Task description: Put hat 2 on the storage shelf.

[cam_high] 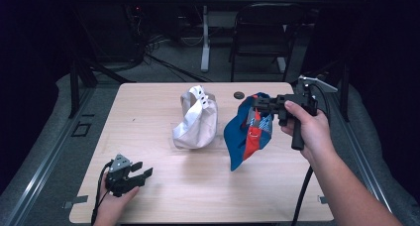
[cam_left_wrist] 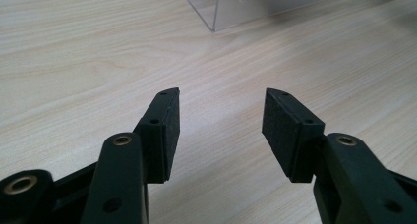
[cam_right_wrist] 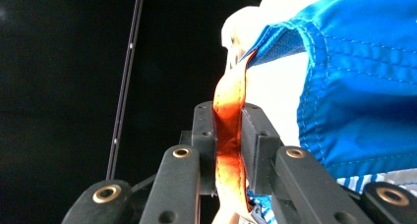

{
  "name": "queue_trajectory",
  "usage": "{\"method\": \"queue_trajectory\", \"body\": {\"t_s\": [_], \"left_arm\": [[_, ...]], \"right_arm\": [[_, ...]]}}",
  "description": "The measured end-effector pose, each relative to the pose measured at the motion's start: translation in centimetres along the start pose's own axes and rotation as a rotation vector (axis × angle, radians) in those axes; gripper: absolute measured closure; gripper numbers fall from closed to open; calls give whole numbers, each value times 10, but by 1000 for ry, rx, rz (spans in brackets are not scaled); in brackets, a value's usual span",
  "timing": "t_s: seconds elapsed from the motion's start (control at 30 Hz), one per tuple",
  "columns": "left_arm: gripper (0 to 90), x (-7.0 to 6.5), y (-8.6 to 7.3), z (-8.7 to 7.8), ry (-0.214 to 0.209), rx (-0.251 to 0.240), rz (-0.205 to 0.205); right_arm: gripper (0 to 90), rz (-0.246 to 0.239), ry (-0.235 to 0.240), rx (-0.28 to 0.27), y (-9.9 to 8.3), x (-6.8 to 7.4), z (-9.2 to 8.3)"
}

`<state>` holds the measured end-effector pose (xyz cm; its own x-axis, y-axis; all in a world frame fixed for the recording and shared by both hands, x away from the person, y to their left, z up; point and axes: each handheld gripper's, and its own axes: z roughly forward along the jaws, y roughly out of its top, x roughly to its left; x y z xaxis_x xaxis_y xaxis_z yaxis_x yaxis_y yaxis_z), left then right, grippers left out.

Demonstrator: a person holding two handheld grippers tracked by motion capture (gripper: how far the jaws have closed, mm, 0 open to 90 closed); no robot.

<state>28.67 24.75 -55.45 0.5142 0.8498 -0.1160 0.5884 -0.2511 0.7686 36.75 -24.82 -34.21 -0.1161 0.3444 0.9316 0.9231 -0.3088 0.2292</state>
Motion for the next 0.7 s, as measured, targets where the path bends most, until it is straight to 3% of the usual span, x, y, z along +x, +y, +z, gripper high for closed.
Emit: {"method": "queue_trajectory", "body": {"t_s": [0.43, 0.7], "left_arm": [[493, 1, 0, -1, -2, 8, -5], [493, 2, 0, -1, -2, 0, -6]], "right_arm": [[780, 6, -27, -90, 27, 18, 5], [780, 12, -42, -110, 44, 22, 13]]}}
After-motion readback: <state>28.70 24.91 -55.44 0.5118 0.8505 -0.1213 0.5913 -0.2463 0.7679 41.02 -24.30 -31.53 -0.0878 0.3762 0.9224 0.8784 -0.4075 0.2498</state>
